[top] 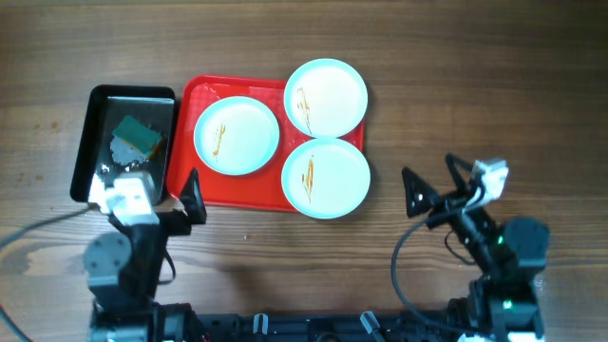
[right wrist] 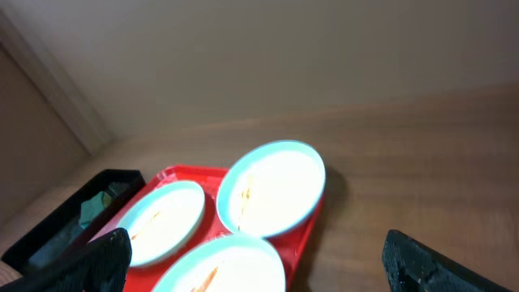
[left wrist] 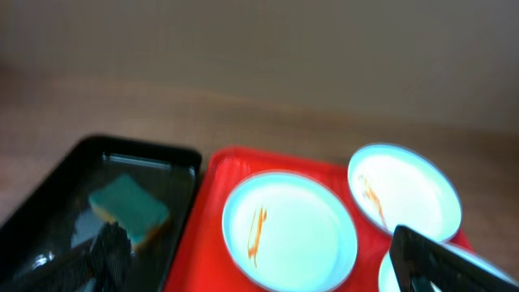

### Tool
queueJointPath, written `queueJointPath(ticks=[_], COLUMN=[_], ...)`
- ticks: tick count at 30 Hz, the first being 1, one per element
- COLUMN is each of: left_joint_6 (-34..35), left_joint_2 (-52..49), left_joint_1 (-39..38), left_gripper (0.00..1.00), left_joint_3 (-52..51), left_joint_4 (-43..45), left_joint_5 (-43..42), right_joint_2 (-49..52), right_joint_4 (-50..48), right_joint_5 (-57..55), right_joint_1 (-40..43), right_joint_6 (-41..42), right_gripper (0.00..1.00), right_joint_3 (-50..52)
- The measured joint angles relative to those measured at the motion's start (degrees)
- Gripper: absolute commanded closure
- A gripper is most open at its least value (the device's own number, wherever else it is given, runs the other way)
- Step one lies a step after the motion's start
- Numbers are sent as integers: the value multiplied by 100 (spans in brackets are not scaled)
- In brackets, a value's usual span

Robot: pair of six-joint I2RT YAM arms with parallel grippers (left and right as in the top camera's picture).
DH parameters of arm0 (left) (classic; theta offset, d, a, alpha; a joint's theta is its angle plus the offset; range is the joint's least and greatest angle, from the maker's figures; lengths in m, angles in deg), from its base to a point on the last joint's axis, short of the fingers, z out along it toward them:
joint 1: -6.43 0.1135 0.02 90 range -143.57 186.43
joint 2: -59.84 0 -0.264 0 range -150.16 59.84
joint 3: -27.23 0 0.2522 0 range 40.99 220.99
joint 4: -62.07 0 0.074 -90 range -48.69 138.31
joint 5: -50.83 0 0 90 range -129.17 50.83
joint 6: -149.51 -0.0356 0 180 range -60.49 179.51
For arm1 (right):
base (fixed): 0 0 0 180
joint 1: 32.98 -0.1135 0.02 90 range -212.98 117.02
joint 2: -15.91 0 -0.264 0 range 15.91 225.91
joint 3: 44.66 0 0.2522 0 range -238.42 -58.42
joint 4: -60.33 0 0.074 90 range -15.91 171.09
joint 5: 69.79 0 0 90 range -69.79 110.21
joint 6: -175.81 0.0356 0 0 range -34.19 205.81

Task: Clean dirty plates on tray and stack at the side
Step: 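Reach the left gripper to the sponge and the right gripper to the top-right plate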

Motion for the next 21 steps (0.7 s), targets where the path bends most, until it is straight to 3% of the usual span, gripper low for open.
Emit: queueJointPath(ticks=[3,6,13,16,21], left_joint_6=[2,-2,-22,-22,-22], left_joint_2=[-1185,-2415,-5770,-6402,-7049], left_joint_1=[2,2,2,0,-9], left_gripper=[0,0,0,0,0], left_joint_3=[1434,2778,6070,6317,6325], left_joint_4=[-1014,-2129,-5163,-5115,-5005], left_joint_5=[-68,-136,-702,-1117,-1419], right_joint_2=[1250,2288,4852,5296,5890], right_joint_4=[505,1648,5499,5329,4505], right_joint_5=[302,553,306,177,190], right_joint_1=[0,4,-81,-138,-588], right_joint_6=[-304,-470,-1344,-1322,-496], right_gripper=[0,1,1,1,2], right_joint_3=[-1333,-2581,-6166,-6439,-6448])
